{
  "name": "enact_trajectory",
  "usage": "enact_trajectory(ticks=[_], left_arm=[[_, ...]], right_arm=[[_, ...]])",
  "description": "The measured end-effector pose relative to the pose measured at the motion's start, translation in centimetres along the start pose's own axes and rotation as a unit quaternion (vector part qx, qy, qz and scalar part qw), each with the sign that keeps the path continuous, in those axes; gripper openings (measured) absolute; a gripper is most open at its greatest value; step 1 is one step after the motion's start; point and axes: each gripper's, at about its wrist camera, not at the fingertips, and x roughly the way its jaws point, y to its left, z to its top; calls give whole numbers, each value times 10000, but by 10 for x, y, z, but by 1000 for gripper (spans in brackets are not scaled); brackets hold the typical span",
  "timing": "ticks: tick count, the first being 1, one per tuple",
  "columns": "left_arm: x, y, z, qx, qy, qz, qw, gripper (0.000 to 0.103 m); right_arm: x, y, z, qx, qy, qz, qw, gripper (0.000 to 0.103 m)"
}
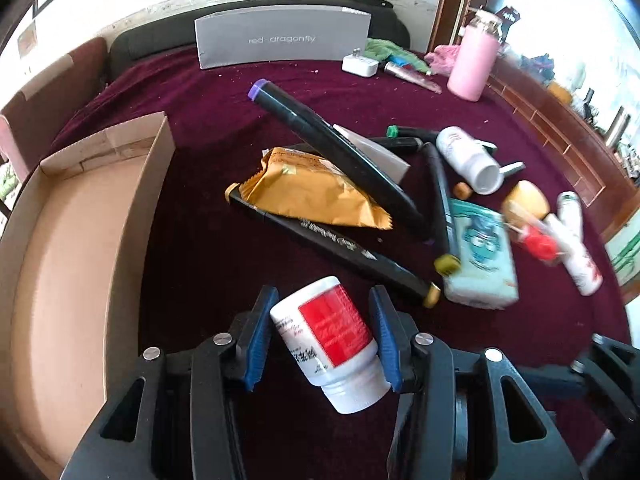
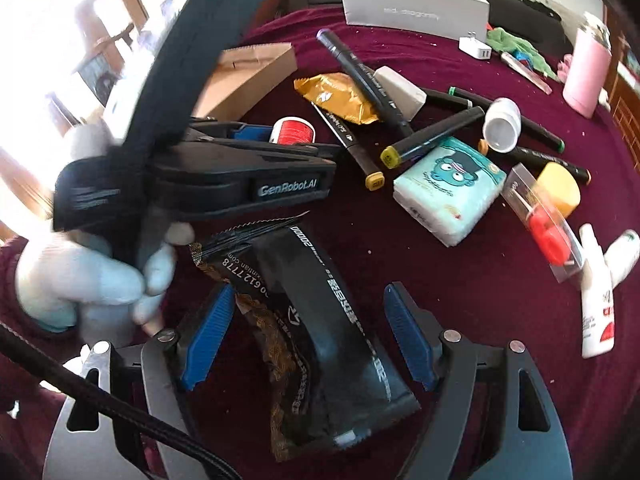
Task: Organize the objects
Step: 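Grasp the white-red pill bottle with the left tool while the right grasps the black bag, then carry both items over the cardboard tray and open both tools to drop them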
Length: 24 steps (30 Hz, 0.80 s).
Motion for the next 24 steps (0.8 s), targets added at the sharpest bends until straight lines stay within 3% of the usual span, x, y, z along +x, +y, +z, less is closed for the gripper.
enact_trajectory(ticks=[3, 6, 12, 19, 24], left_arm=[[-25, 2, -5, 77, -278, -30, 9996, 29], [-48, 7, -8, 139, -513, 12, 9986, 29], [-63, 23, -16, -13, -651, -115, 9978, 29], [-92, 42, -30, -232, -924, -197, 9953, 29], [-126, 61, -34, -379, -1194, -246, 9918, 29]], right_arm=[[7, 13, 1, -261, 56, -265, 9993, 76], [15, 25, 0, -453, 119, -475, 9978, 60], [9, 37, -4, -424, 32, -751, 9963, 43], [-37, 31, -16, 96, -431, -620, 9971, 42], [-60, 36, 4, 307, -633, -319, 9970, 42]])
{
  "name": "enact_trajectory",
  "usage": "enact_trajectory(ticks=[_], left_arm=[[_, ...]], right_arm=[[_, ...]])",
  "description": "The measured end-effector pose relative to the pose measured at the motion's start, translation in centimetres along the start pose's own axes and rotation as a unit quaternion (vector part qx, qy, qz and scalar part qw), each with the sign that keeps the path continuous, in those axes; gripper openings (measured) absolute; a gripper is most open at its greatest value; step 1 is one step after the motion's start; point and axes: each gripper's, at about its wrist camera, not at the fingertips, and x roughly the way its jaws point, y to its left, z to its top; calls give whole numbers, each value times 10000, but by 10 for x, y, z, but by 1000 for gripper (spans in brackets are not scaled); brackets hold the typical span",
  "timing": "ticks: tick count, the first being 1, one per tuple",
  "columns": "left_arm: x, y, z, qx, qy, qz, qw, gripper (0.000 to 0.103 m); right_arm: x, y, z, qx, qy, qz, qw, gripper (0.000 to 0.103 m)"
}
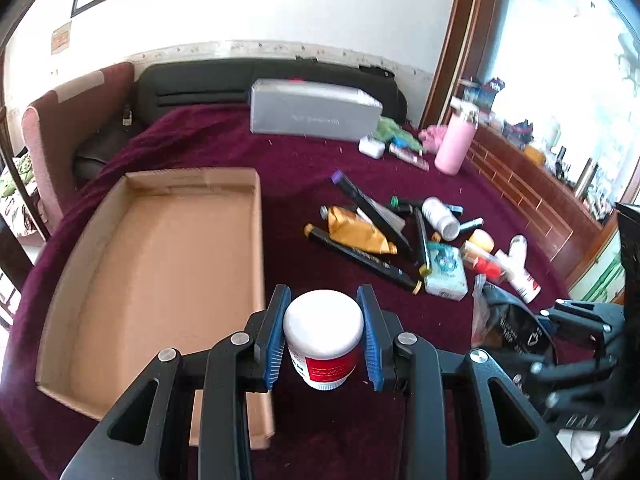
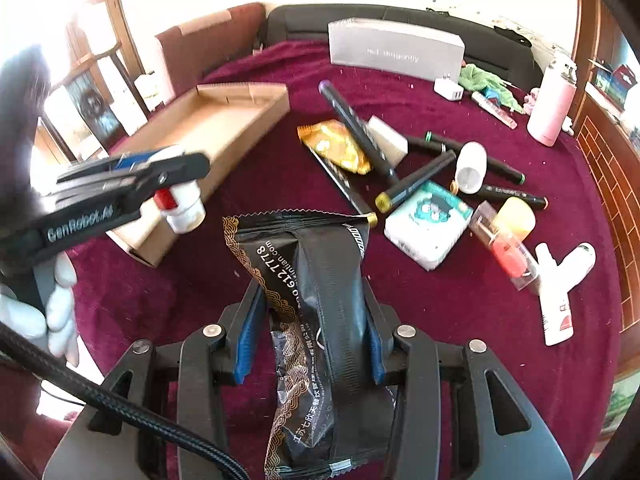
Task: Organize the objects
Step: 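Carry both items over the cardboard tray and open both tools to drop them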
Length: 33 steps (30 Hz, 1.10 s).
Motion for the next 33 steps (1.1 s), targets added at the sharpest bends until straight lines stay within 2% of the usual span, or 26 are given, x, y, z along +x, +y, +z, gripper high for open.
enact_trajectory(ticks=[4, 8, 13, 17, 21, 28, 33], left_arm=[[-33, 19, 20, -85, -308, 85, 9995, 29], [-48, 37, 45, 32, -507, 425, 9978, 29], [-35, 61, 72, 192, -485, 877, 9948, 29], [-3, 88, 94, 102, -255, 1047, 9941, 29], [32, 114, 104, -51, -30, 1185, 9929, 29], [94, 143, 99, -373, 380, 1232, 9909, 29], [121, 154, 94, -541, 557, 1185, 9899, 29]], right_arm=[[-16, 11, 36, 198, -186, 680, 9973, 42], [-18, 29, 81, 379, -291, 1391, 9891, 42], [10, 52, 138, 625, -239, 1722, 9828, 42], [53, 58, 176, 939, 31, 1646, 9819, 42], [97, 50, 198, 1391, 254, 1562, 9775, 42], [168, 36, 203, 1826, 613, 1319, 9724, 42], [198, 31, 201, 1945, 739, 1156, 9712, 42]])
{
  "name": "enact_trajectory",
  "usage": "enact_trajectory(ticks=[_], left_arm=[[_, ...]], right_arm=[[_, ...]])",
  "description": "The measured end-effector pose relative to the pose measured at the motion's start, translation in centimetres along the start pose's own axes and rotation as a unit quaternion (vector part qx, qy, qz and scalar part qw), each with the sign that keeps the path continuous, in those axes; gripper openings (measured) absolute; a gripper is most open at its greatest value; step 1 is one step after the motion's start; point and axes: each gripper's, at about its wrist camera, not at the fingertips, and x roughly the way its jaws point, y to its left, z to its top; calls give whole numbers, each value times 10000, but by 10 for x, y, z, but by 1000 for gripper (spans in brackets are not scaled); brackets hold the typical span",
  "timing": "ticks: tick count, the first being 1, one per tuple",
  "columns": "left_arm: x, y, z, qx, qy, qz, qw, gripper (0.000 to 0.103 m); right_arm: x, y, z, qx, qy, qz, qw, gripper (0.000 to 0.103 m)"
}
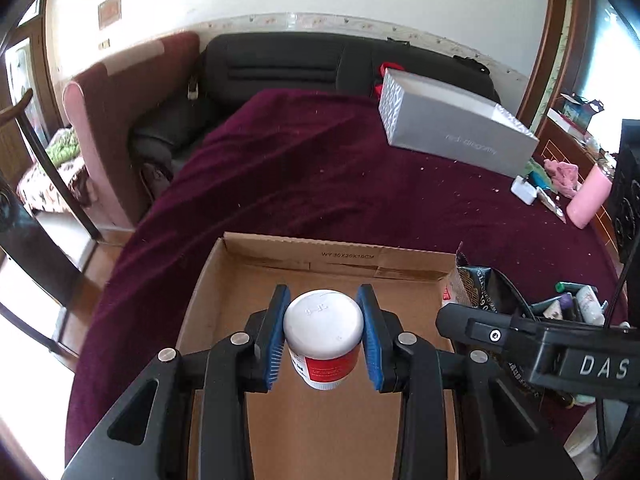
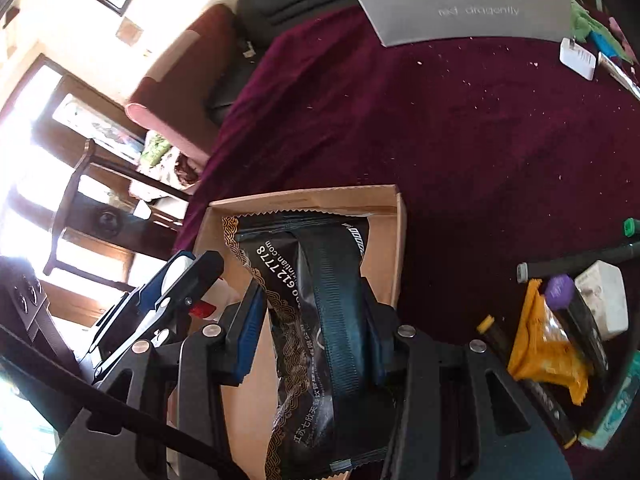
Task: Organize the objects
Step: 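Carry both items over the cardboard tray and open both tools to drop them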
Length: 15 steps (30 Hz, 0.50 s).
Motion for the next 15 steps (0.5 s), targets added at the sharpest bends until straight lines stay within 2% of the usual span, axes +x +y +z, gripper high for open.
enact_trajectory(ticks=[11, 15], left_arm=[[28, 11, 2, -370, 179, -228, 9989, 29], [27, 19, 3, -665, 171, -469, 9965, 30]], right_arm=[[17, -3, 4, -34, -117, -279, 9995, 43], [17, 0, 2, -49, -204, -393, 9990, 45]])
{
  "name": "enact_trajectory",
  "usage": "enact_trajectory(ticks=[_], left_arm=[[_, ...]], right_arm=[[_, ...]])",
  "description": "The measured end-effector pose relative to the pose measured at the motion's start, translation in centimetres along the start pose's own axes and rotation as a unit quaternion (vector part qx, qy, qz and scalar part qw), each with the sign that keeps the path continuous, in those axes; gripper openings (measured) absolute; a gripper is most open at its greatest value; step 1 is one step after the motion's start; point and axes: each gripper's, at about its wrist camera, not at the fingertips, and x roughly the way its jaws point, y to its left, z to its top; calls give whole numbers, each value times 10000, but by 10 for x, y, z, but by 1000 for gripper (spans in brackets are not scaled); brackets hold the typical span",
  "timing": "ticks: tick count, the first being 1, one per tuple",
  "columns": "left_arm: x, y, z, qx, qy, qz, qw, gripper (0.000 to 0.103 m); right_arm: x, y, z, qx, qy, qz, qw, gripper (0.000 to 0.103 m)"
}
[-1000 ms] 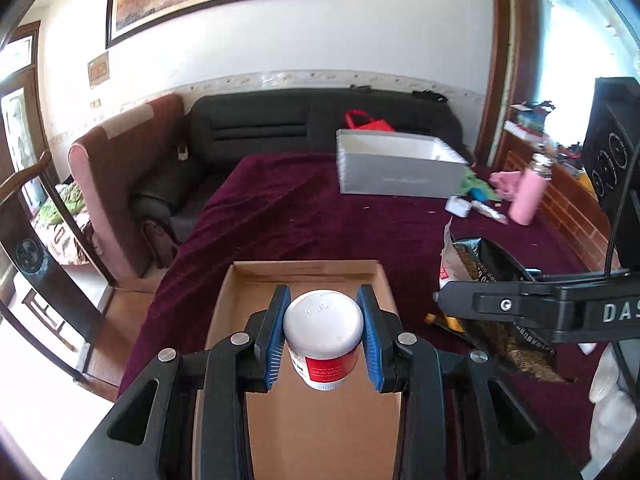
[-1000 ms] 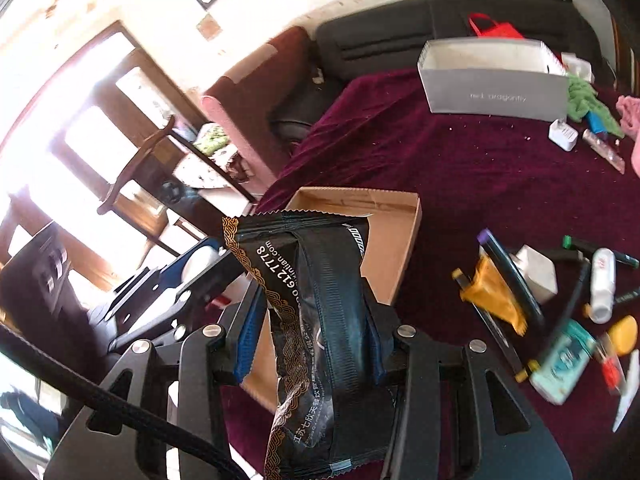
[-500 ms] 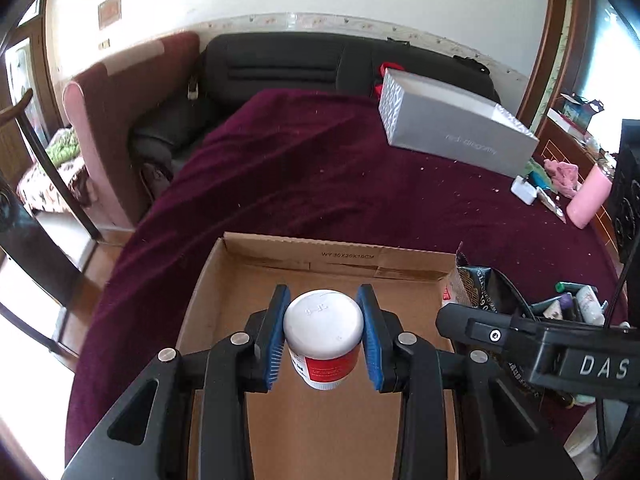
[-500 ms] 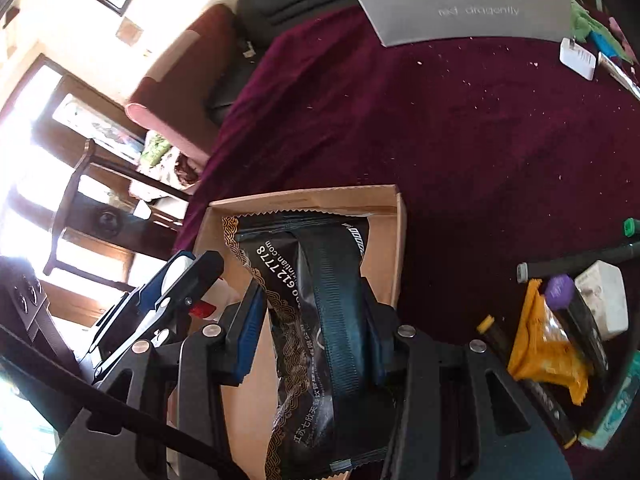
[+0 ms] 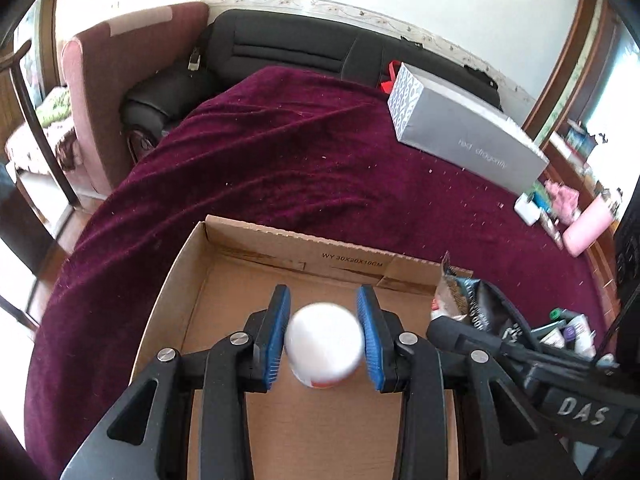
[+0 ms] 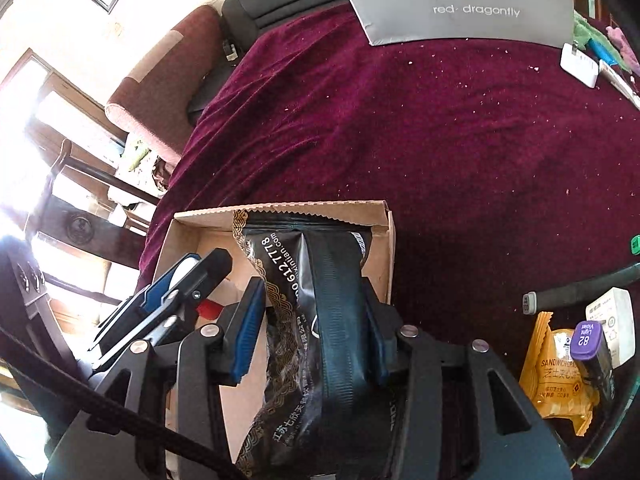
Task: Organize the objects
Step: 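Carry both items over the cardboard tray and open both tools to drop them, then grasp a black marker with the left tool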
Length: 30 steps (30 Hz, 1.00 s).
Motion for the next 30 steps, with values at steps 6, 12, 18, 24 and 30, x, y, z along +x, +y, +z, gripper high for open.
enact_trajectory(ticks=[6, 12, 18, 24, 30], left_arm=[[-2, 11, 0, -450, 51, -355, 9983, 41], [-24, 2, -3, -257, -77, -74, 9996, 42], [-71, -25, -24, 179, -497, 264, 9983, 50], [-119, -59, -57, 457, -969, 372, 9935, 58], [-141, -97, -84, 737, -1104, 234, 9909, 60]], right_arm=[[-5, 1, 3, -118, -203, -137, 9996, 48], [-27, 0, 1, -70, -430, 31, 9990, 48], [-76, 1, -20, -332, -862, 207, 9955, 49], [-120, -16, -62, -563, -1232, 160, 9907, 55], [-149, -58, -96, -395, -1423, 59, 9890, 55]])
